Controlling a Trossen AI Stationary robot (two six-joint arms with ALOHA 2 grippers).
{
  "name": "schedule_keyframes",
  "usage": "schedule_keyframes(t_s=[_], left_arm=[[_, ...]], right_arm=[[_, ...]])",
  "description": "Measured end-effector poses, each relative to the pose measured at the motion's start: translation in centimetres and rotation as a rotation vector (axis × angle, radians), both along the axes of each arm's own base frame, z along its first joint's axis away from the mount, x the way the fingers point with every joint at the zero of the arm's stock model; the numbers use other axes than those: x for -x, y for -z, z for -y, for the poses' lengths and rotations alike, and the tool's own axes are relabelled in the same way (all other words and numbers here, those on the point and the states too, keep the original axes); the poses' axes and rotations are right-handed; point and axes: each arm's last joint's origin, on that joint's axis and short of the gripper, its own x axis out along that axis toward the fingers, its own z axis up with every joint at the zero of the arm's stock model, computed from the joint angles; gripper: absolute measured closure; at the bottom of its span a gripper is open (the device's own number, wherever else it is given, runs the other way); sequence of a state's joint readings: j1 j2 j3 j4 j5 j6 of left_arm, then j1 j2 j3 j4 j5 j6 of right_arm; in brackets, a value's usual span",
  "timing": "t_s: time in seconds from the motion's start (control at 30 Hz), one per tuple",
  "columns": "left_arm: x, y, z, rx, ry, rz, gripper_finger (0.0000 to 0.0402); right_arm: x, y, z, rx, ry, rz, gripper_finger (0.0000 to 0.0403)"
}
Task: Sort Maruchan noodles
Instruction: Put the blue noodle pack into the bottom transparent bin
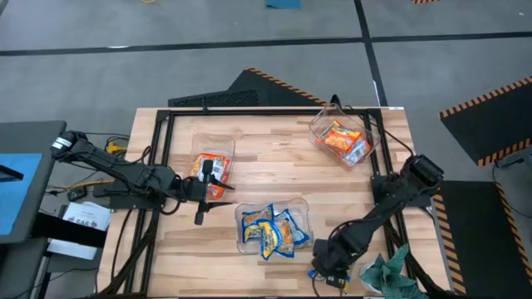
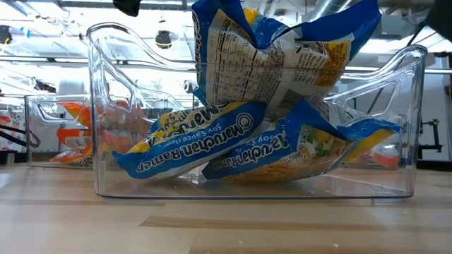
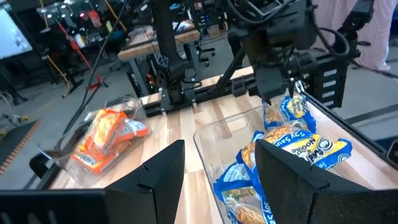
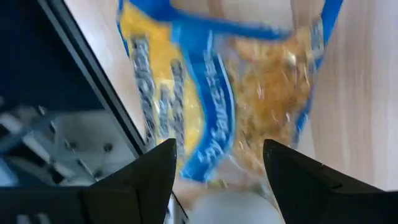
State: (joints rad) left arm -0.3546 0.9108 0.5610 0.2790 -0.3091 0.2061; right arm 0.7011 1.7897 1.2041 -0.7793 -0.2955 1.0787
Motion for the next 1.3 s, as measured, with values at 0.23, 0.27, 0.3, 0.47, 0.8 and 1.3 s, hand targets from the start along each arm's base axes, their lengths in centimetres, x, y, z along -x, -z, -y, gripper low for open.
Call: schedule_keyframes(t_s=[0.23, 0.27, 0.3, 0.47, 0.8, 1.3], left_arm=[[0.0, 0.0, 0.0, 0.115, -0.021, 0.0, 0.0216], [0.0, 0.0, 0.0, 0.121, -0.022, -0.001, 0.0216], [0.0, 0.0, 0.0, 0.122, -0.022, -0.001, 0.0216], [0.0, -0.1, 0.0, 0.13, -0.024, 0.002, 0.0216], [0.0, -0.1, 0.0, 0.105, -0.024, 0.005, 0.0216], [0.0, -0.1, 0.0, 0.118, -0.024, 0.007, 0.0216]], right_arm=[[1.0, 0.0, -1.2, 0.076, 0.063, 0.04, 0.0142], [1.1, 0.0, -1.2, 0.084, 0.064, 0.049, 0.0142], [1.1, 0.1, -1.2, 0.099, 0.074, 0.058, 0.0142], [1.0, 0.1, -0.9, 0.168, 0.1, 0.1, 0.0143], [0.7, 3.0, -1.3, 0.246, 0.033, 0.036, 0.0143], [1.5, 1.3, 3.8, 0.711, -0.043, 0.024, 0.0143]])
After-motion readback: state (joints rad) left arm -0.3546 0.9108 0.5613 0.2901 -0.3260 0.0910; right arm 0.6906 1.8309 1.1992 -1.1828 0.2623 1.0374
